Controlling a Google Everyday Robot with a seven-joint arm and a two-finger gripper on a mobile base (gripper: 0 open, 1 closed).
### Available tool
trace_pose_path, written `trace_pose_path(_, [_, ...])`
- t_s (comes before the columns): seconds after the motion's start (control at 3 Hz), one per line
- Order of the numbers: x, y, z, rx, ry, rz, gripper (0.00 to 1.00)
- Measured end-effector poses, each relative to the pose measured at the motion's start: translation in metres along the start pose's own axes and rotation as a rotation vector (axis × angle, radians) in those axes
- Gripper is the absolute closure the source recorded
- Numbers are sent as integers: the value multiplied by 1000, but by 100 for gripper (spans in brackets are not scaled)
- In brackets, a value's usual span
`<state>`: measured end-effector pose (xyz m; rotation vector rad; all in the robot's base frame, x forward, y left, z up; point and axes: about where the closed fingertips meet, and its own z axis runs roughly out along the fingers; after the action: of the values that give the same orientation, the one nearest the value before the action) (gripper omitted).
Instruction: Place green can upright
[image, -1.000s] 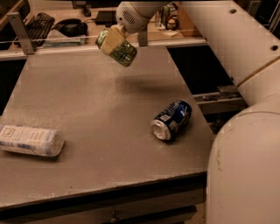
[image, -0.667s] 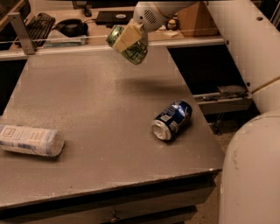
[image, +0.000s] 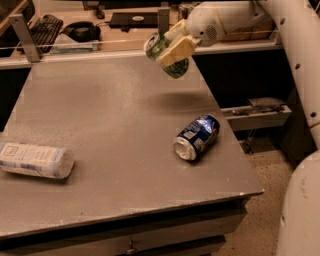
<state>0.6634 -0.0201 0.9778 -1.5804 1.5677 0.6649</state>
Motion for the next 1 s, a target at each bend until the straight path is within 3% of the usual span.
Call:
trace_pose_path(0.33, [13, 9, -11, -34, -101, -58, 100])
trace_pose_path(0.67, [29, 17, -16, -65, -194, -61, 100])
trace_pose_path(1.0, [45, 25, -16, -92, -287, -7, 100])
